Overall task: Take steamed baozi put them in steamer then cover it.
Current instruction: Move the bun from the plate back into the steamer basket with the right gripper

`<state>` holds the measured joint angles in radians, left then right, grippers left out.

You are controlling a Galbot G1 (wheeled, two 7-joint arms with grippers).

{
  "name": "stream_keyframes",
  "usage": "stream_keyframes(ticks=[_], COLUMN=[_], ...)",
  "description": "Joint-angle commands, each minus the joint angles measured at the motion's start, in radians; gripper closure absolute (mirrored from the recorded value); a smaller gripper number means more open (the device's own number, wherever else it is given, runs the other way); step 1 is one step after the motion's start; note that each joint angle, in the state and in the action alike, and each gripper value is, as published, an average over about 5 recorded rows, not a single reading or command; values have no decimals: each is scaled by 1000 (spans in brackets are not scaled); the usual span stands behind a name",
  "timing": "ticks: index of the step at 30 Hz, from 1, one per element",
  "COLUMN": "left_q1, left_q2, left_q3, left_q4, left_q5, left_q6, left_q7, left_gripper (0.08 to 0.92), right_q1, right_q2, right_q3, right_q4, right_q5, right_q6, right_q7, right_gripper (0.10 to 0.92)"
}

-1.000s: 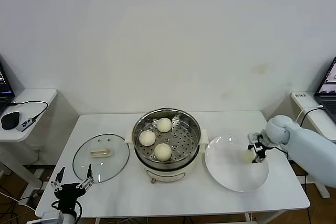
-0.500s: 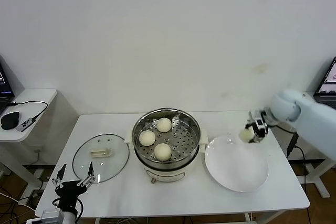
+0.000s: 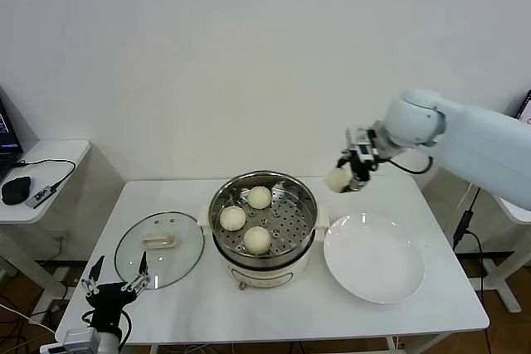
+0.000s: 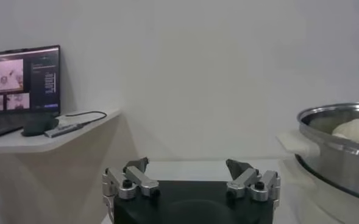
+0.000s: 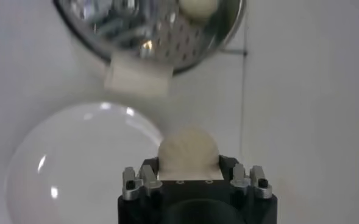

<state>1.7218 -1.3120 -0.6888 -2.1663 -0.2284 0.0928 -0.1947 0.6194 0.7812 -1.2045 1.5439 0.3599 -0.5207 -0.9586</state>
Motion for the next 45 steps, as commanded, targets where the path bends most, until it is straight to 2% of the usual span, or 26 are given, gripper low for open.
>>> stream_keyframes(ticks=[1, 12, 24, 36, 39, 45], left_q1=[1, 3, 2, 1, 1, 3], left_q2=[-3, -20, -21, -19, -19, -21], left_q3=[-7, -20, -22, -21, -22, -21], left_q4=[-7, -16, -11, -11, -12, -17], left_q5=[1, 6, 7, 7, 7, 7], left_q6=[1, -2, -3, -4, -4, -4], left_q7=[-1, -2, -2, -2, -3, -3], left_gripper=[177, 177, 177, 177, 177, 177], right_q1=[28, -127, -189, -200, -189, -166], right_q2=[202, 315, 331, 326, 315, 249], right_q3=[-86, -92, -83, -62, -47, 10], right_q4=[5, -96, -162, -174, -169, -108], right_q5=[222, 146, 49, 17, 13, 35], right_q6=[-132, -173, -159, -150, -145, -148], right_q7=[127, 172, 169, 177, 174, 191], right_gripper=[406, 406, 406, 401, 357, 218])
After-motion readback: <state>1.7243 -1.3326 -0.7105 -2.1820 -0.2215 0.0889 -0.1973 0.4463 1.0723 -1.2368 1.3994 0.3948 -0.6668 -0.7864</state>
